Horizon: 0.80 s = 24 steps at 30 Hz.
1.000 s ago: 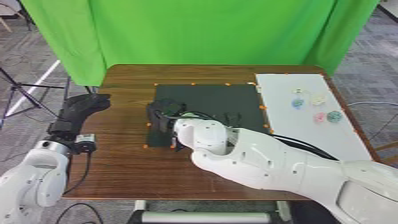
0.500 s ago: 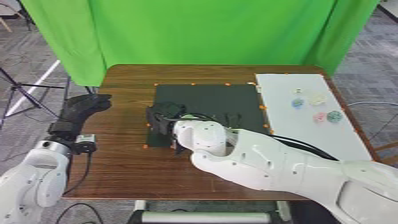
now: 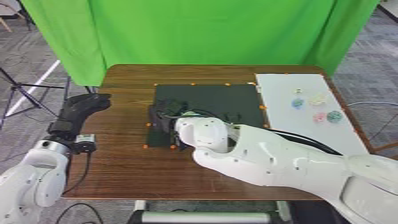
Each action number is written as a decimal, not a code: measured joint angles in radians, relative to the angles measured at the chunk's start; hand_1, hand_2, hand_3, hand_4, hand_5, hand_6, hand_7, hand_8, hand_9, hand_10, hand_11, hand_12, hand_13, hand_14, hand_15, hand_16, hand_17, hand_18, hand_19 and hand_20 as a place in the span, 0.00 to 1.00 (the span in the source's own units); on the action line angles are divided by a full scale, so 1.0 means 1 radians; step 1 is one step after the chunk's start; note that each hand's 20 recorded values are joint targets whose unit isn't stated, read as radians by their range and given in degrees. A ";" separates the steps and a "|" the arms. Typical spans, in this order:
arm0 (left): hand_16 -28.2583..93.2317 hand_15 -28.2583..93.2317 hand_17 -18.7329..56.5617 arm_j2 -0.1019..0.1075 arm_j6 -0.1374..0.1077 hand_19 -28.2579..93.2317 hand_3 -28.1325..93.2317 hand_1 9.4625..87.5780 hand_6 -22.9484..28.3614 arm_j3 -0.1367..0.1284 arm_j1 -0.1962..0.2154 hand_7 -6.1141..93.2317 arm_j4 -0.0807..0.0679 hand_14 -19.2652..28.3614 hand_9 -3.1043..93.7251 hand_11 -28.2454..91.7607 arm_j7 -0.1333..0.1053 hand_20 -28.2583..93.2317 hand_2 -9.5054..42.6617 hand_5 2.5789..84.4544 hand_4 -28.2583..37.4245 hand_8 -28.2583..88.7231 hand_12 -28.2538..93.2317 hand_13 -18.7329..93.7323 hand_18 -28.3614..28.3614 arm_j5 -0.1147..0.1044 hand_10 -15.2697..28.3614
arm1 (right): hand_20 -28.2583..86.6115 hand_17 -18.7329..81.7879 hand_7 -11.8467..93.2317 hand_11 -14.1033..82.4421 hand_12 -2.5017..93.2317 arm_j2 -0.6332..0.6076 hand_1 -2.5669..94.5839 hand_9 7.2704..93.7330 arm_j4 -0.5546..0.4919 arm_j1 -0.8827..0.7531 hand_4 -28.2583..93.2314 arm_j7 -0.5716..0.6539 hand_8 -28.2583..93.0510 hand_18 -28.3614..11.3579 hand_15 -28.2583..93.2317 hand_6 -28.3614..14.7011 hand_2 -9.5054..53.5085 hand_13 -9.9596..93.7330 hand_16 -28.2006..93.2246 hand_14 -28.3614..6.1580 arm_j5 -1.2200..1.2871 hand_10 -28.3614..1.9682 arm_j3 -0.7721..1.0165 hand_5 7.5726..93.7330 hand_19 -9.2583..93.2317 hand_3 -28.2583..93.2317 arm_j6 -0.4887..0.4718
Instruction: Arrange flowers
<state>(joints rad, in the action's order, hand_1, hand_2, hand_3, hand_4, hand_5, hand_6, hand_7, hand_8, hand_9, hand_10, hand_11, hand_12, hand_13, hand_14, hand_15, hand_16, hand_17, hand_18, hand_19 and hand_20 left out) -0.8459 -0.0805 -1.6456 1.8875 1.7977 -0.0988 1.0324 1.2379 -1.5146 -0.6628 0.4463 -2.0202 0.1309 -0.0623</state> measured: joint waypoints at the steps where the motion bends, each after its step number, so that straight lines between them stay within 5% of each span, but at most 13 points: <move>1: 0.21 0.42 0.32 0.000 0.001 0.35 0.74 0.29 0.56 -0.001 0.000 0.24 0.000 0.78 0.52 0.44 0.000 0.35 0.21 0.57 0.16 0.18 0.33 0.50 0.71 0.000 0.69 | 0.71 0.66 0.25 0.23 0.16 -0.002 0.47 0.61 -0.002 0.002 0.09 0.002 0.15 0.25 0.66 0.75 0.00 0.95 0.51 0.78 0.003 0.43 0.000 0.57 0.98 0.76 0.000; 9: 0.21 0.41 0.31 -0.002 0.010 0.35 0.74 0.29 0.54 -0.007 0.001 0.25 0.000 0.78 0.52 0.44 -0.001 0.35 0.20 0.57 0.16 0.17 0.33 0.50 0.71 0.002 0.69 | 0.72 0.65 0.21 0.22 0.14 -0.018 0.41 0.60 -0.026 0.003 0.11 0.019 0.15 0.22 0.64 0.74 0.00 0.95 0.51 0.75 0.044 0.39 0.025 0.46 0.97 0.76 -0.073; 24: 0.21 0.41 0.31 -0.003 0.014 0.35 0.74 0.29 0.55 -0.022 0.009 0.24 0.003 0.78 0.52 0.44 -0.001 0.35 0.20 0.57 0.17 0.18 0.34 0.50 0.71 0.001 0.69 | 0.71 0.66 0.21 0.23 0.15 -0.044 0.41 0.63 -0.055 0.004 0.11 -0.025 0.16 0.20 0.63 0.68 0.00 0.96 0.51 0.75 0.084 0.53 0.044 0.54 0.97 0.75 -0.151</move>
<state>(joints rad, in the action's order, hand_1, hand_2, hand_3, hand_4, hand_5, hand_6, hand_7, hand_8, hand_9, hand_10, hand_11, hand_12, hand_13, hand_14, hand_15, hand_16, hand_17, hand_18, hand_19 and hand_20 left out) -0.8491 -0.0668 -1.6678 1.8961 1.8002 -0.0996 1.0339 1.1940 -1.5695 -0.6591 0.4214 -1.9361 0.1749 -0.2137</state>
